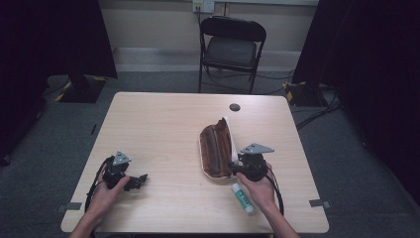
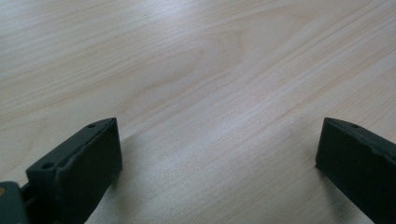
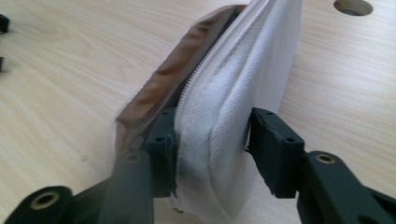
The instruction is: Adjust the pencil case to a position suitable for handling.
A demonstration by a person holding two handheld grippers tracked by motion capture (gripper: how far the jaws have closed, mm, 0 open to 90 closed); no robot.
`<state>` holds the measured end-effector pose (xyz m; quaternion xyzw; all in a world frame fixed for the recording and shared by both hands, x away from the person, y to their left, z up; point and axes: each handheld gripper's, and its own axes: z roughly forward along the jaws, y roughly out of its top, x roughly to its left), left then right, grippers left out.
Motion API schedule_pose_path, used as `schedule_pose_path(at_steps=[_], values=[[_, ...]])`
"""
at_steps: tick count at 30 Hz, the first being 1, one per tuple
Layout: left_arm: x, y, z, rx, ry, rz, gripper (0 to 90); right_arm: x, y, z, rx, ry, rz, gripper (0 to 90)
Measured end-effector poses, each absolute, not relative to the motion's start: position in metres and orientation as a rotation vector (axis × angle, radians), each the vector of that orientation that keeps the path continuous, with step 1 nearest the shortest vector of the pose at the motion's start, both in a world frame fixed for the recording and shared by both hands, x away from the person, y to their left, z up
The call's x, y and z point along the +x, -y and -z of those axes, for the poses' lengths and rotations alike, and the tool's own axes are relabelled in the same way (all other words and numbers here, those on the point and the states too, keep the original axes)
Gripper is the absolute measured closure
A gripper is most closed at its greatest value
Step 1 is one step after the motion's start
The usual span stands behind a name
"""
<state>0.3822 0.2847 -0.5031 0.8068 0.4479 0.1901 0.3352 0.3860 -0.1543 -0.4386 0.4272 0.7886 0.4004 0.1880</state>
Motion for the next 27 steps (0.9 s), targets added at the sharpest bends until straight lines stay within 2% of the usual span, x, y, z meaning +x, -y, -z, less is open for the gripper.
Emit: schedule_pose_path(at_steps=[10, 16, 27], values=[[0.382, -0.285, 0.503, 2.105, -1.169, -0.496, 0.0, 0.400, 0.158, 0.444, 1.249, -2.203, -1.137, 69.4], [0.382, -0.285, 0.503, 2.105, -1.168, -0.496, 0.0, 0.405, 0.155, 0.446, 1.211, -2.249, -1.196, 72.1], [0.382, -0.285, 0.503, 2.105, -1.167, -0.495, 0.0, 0.404, 0.124, 0.450, 1.014, -2.410, -1.298, 79.0]])
